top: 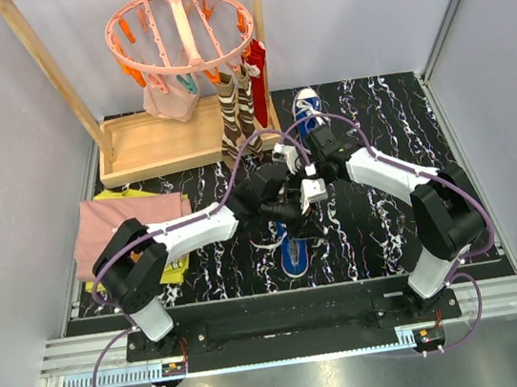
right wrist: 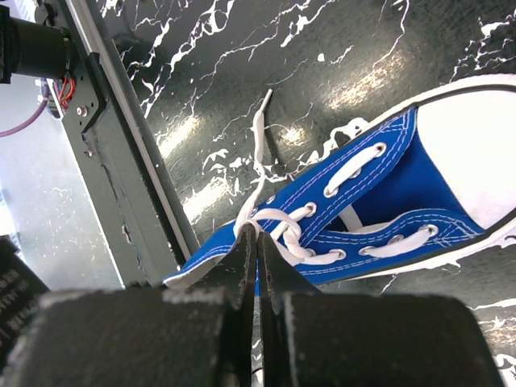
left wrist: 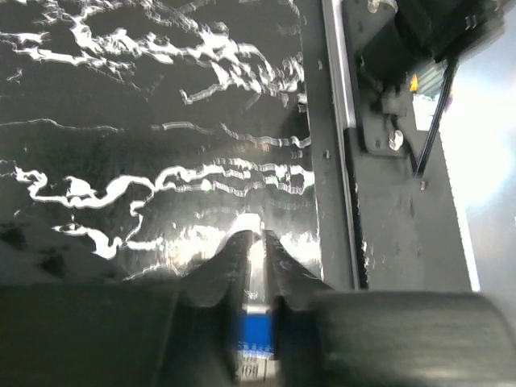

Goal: Tie the shoes

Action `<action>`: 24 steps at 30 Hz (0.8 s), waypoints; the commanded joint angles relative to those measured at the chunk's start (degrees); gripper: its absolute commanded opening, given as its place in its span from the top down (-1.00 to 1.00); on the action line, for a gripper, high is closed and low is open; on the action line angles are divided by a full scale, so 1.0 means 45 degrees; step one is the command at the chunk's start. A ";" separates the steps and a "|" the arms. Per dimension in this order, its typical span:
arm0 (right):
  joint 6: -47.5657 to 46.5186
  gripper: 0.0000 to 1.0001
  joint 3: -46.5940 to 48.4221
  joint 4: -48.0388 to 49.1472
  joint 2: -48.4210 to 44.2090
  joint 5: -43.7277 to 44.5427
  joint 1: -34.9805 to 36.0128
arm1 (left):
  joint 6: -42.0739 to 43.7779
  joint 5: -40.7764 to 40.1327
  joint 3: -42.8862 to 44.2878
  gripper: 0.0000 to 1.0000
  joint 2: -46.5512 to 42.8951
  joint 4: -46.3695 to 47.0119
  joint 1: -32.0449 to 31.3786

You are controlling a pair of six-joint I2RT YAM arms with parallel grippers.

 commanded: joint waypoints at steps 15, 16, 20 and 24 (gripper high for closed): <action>-0.0102 1.00 -0.0143 0.0020 -0.0616 -0.0861 0.0026 | 0.4499 -0.1565 -0.3607 -0.03 -0.6837 -0.4227 0.2757; -0.0025 1.00 -0.0143 0.0039 -0.0616 -0.0881 0.0026 | 0.4614 -0.1446 -0.3471 -0.01 -0.6468 -0.4381 0.2934; 0.0093 1.00 -0.0201 0.0020 -0.0733 -0.0881 0.0026 | 0.4986 -0.1561 -0.3216 -0.01 -0.5781 -0.4112 0.3013; 0.0327 1.00 -0.0299 0.0039 -0.1006 -0.1095 0.0046 | 0.4012 -0.0881 -0.2905 -0.01 -0.5255 -0.2375 0.3209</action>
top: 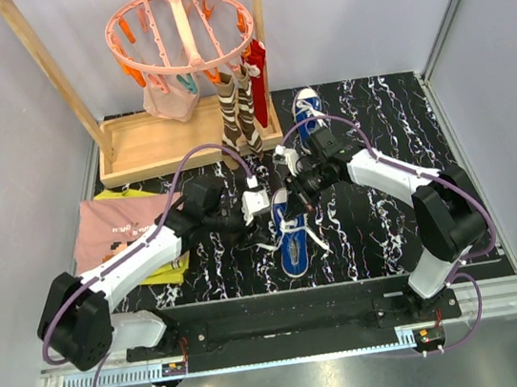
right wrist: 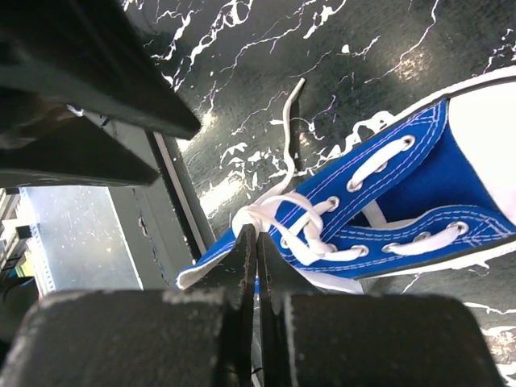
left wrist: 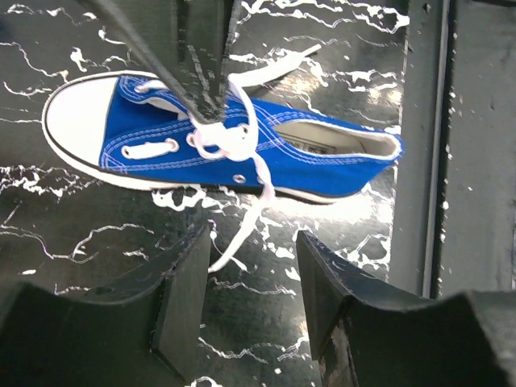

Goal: Tie the shoes

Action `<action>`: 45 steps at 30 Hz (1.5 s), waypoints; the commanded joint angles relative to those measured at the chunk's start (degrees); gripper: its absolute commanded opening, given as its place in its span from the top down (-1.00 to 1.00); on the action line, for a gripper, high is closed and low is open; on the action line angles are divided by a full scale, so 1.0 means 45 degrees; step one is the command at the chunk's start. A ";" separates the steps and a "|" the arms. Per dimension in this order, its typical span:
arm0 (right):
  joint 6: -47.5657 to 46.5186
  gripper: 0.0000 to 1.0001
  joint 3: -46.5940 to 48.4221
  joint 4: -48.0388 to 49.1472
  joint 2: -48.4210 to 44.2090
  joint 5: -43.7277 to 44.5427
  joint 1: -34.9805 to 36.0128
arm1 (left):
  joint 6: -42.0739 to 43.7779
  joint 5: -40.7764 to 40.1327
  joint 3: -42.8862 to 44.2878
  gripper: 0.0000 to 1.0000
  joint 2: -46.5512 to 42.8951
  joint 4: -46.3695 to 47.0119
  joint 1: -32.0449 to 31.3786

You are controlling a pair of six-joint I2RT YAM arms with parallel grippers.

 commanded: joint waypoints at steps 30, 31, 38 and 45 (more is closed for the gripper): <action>0.0196 1.00 -0.0159 0.0234 -0.1027 -0.0474 0.0007 | -0.1630 0.2668 0.2224 0.87 0.3477 0.3558 0.0012; 0.0177 1.00 -0.0178 0.0254 -0.0988 -0.0454 0.0007 | -0.1689 0.2766 0.2224 0.91 0.3458 0.3558 0.0032; -0.0116 0.45 -0.0490 0.0331 -0.1065 -0.0084 0.0007 | -0.2548 0.2806 0.2068 1.00 0.3379 0.4104 0.0129; -0.0292 0.21 -0.1407 0.0994 -0.2001 0.0522 0.0007 | -0.2958 0.2825 0.2048 1.00 0.3574 0.4378 0.0325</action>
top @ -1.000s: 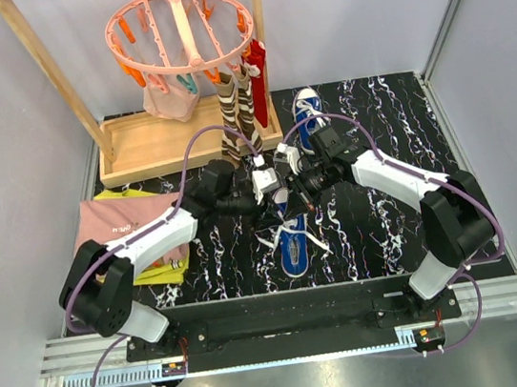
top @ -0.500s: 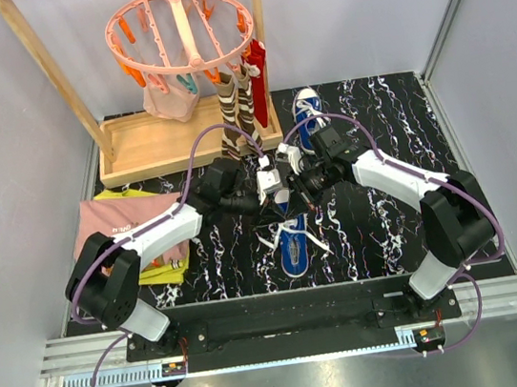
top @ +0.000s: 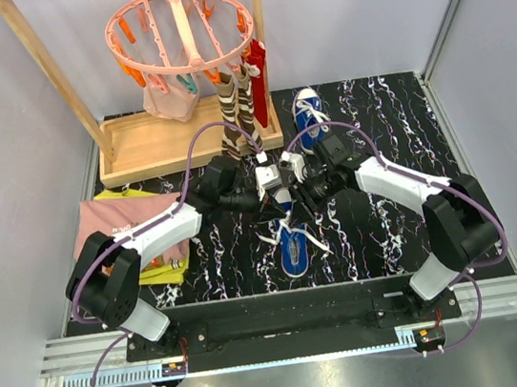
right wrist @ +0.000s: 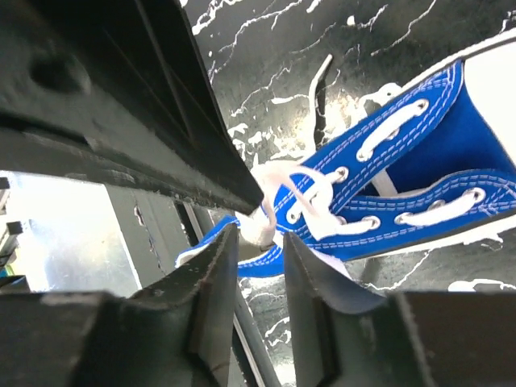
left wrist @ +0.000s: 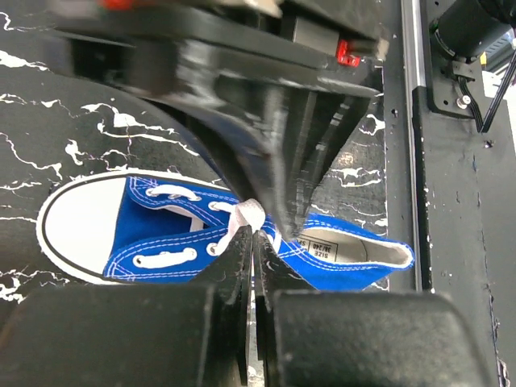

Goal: Tie the shoes

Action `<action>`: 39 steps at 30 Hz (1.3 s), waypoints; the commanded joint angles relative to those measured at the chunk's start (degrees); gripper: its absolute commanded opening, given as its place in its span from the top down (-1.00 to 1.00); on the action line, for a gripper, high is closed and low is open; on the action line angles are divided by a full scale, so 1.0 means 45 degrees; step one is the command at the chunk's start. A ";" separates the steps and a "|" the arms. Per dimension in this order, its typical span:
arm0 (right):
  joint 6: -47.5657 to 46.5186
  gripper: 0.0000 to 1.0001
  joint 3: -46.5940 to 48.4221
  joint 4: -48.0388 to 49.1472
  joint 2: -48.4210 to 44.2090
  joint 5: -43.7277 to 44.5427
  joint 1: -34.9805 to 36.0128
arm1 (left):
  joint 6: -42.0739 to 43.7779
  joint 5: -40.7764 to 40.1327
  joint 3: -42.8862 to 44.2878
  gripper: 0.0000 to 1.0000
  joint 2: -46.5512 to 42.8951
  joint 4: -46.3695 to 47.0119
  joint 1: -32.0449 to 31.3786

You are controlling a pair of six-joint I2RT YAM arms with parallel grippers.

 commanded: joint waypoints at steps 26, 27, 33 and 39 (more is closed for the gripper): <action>0.0284 1.00 0.0422 0.1319 -0.0436 0.0381 0.0051 | 0.0692 0.0500 0.0470 0.76 0.0029 -0.0287 0.0257; 0.0265 1.00 0.0383 0.1319 -0.0494 0.0420 0.0050 | 0.1062 0.0441 0.0451 0.70 -0.0010 -0.0503 0.0277; 0.0264 1.00 0.0383 0.1319 -0.0534 0.0362 0.0050 | 0.1788 0.0167 0.0528 0.69 0.0262 -0.1345 0.0296; 0.0362 1.00 0.0441 0.1339 -0.0631 0.0343 0.0050 | 0.1768 0.0049 0.0861 0.75 0.0985 -0.1520 0.0297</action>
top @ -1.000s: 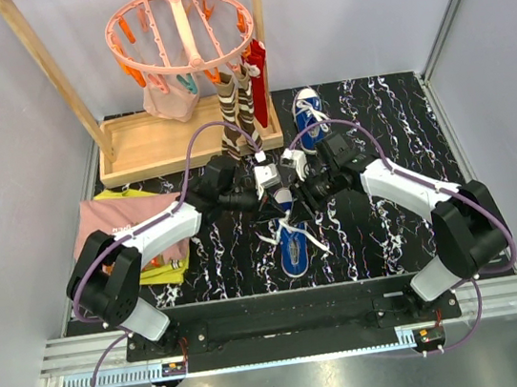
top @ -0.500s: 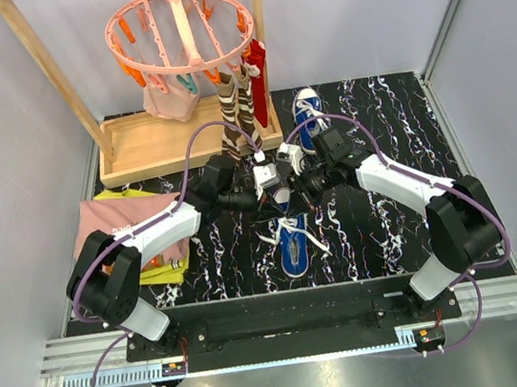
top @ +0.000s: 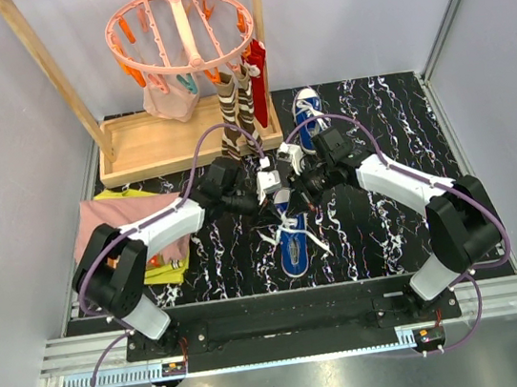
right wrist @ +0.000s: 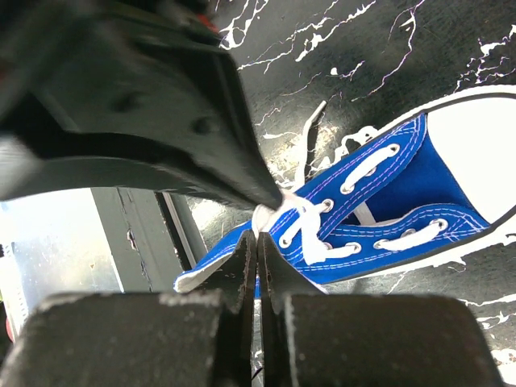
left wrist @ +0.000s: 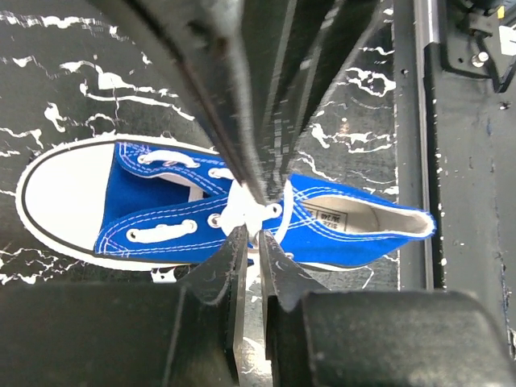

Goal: Tie the shoes

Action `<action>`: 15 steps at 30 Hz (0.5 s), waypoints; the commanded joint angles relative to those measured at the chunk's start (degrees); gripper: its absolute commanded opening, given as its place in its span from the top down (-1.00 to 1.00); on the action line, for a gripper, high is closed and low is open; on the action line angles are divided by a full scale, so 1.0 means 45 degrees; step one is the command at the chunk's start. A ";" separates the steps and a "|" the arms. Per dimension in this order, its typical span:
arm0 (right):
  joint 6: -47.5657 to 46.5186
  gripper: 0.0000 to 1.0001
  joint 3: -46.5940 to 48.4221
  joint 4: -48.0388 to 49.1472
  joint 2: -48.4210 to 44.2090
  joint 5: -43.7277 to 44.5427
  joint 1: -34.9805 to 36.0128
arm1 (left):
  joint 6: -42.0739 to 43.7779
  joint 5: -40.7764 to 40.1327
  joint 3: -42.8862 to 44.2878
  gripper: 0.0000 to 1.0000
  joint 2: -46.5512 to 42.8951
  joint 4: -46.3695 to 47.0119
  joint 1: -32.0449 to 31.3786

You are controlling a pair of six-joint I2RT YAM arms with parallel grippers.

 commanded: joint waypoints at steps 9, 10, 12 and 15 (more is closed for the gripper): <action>-0.0002 1.00 0.0247 0.0421 -0.0335 0.0017 0.0026 | 0.0487 0.0006 0.0507 0.73 0.0955 0.0029 -0.0039; -0.0002 1.00 0.0247 0.0402 -0.0316 0.0017 0.0026 | 0.0487 0.0142 0.0448 0.67 0.0703 0.0029 -0.0020; 0.0017 1.00 0.0247 0.0421 -0.0316 -0.0060 0.0007 | 0.0254 0.0338 0.0137 0.61 0.0234 0.0300 0.0078; 0.0018 1.00 0.0208 0.0440 -0.0277 -0.0158 0.0026 | -0.0525 0.0514 -0.0138 0.40 -0.1130 0.0594 0.0351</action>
